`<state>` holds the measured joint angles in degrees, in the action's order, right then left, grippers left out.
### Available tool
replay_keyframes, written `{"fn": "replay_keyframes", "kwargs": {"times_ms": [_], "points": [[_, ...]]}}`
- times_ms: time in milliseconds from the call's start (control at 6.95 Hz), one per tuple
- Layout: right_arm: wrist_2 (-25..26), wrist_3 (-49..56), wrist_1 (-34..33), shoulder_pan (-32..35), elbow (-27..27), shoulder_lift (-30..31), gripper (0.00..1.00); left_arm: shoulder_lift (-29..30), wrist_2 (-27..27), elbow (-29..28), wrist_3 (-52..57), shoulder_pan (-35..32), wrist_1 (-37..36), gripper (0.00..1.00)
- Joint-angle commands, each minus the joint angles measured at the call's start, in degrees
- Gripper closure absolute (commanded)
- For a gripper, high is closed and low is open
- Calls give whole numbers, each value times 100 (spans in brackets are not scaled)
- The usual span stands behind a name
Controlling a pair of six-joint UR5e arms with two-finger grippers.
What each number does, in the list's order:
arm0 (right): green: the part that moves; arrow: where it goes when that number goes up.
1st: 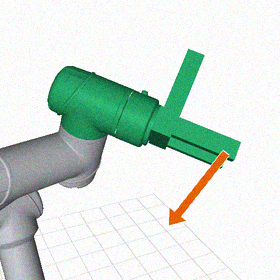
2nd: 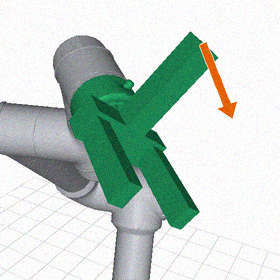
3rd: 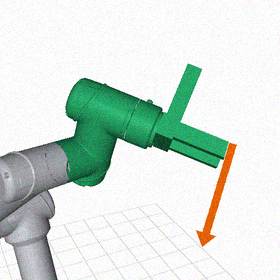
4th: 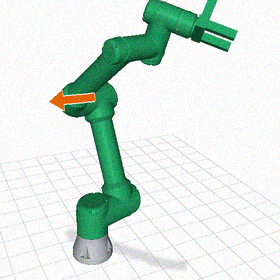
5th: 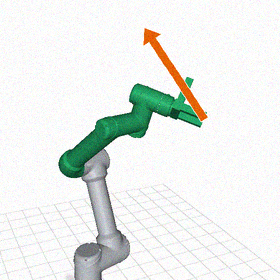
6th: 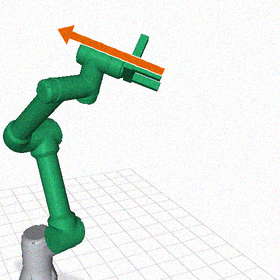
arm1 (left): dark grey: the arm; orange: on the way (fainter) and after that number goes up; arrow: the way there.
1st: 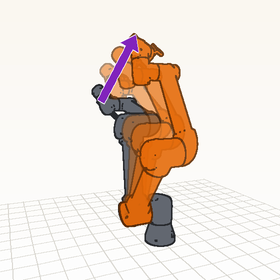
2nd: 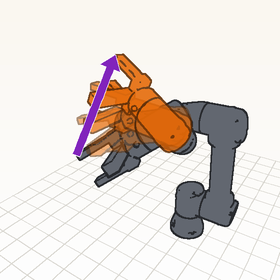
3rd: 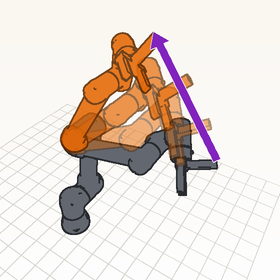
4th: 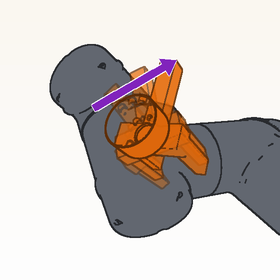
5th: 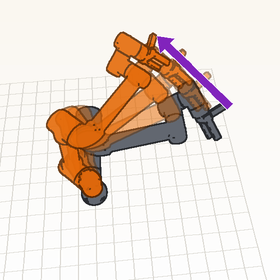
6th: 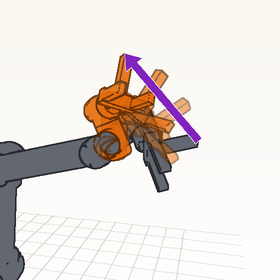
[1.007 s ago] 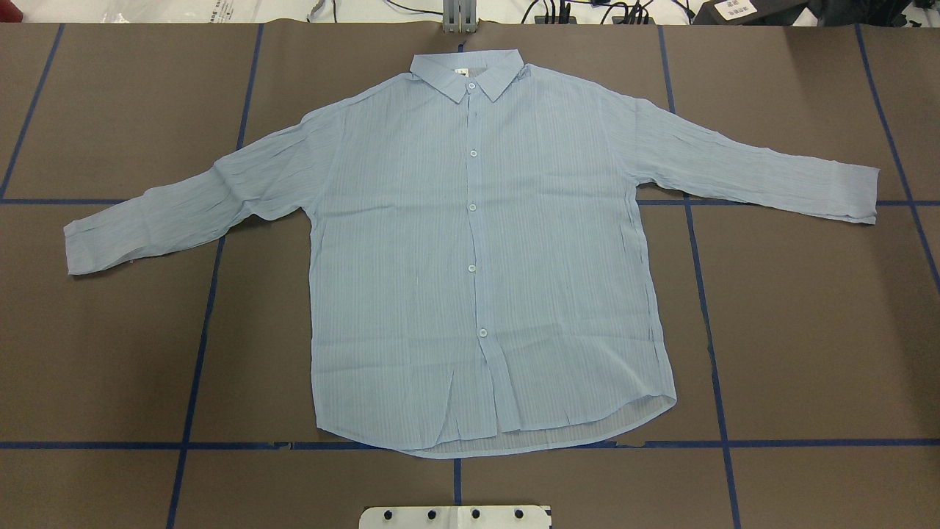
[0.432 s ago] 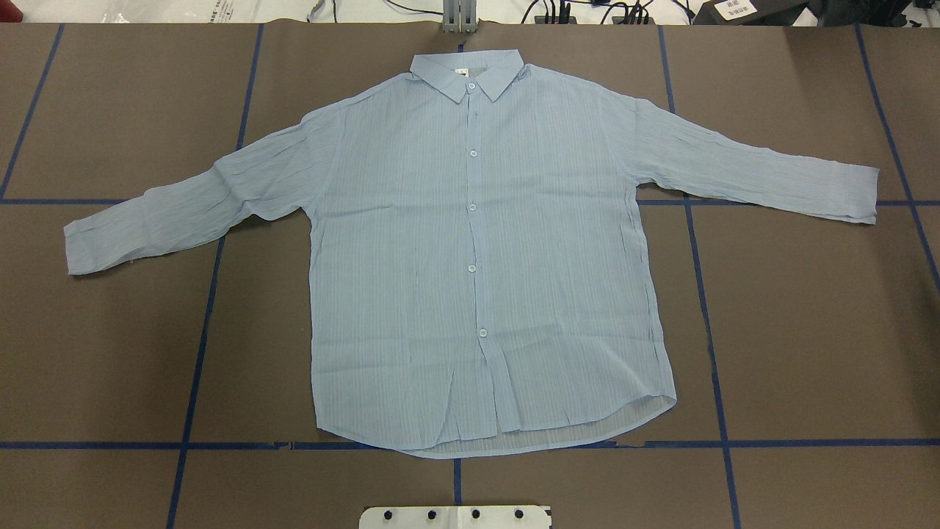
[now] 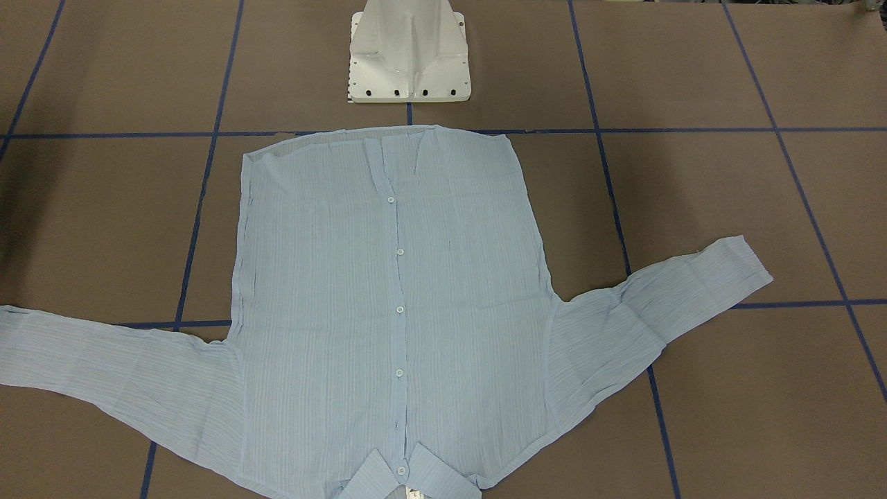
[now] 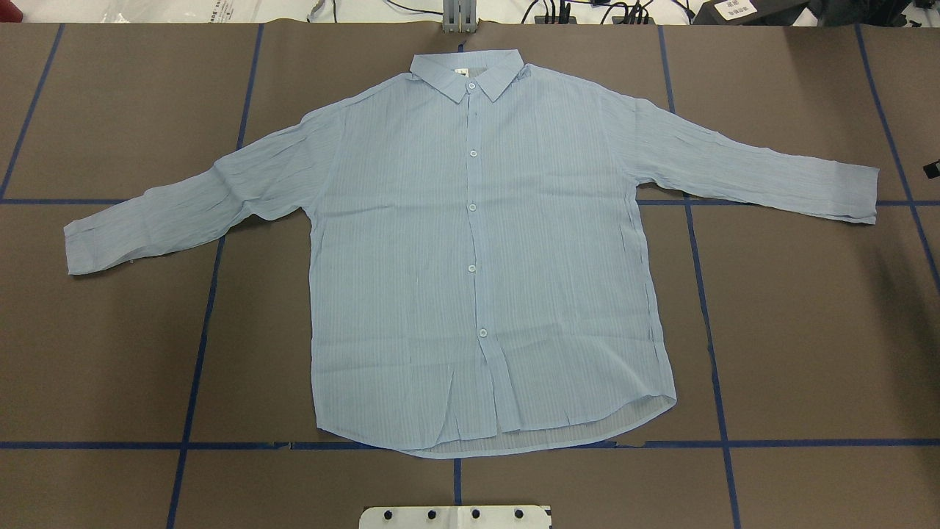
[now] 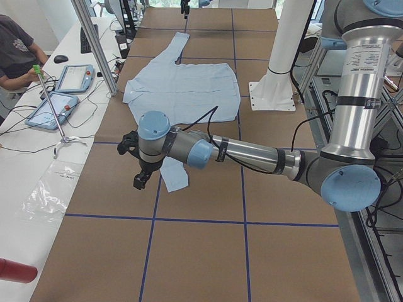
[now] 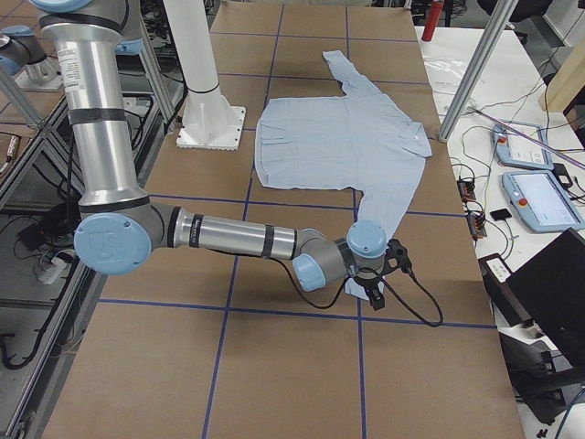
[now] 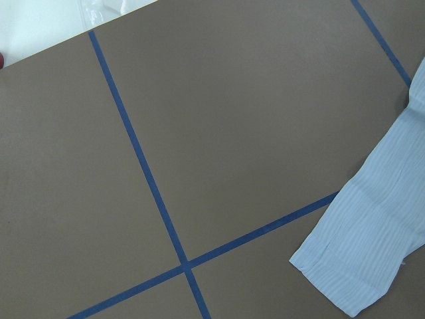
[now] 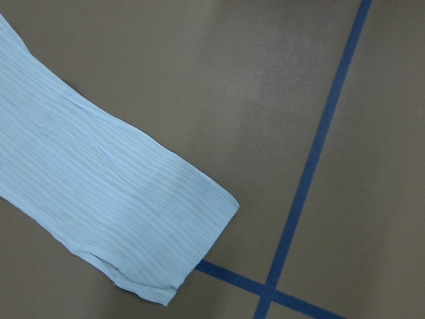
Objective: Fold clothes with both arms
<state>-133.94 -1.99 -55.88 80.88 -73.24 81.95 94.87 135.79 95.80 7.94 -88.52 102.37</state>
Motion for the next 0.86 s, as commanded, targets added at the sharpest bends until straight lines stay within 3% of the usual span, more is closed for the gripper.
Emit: {"fn": "replay_keyframes", "kwargs": {"times_ms": [0, 720], "points": [[174, -21, 828, -133, 519, -205, 0, 5, 0, 18, -3, -8, 90, 0], [149, 389, 815, -424, 1433, -811, 1, 14, 0, 35, -3, 1, 99, 0]]}}
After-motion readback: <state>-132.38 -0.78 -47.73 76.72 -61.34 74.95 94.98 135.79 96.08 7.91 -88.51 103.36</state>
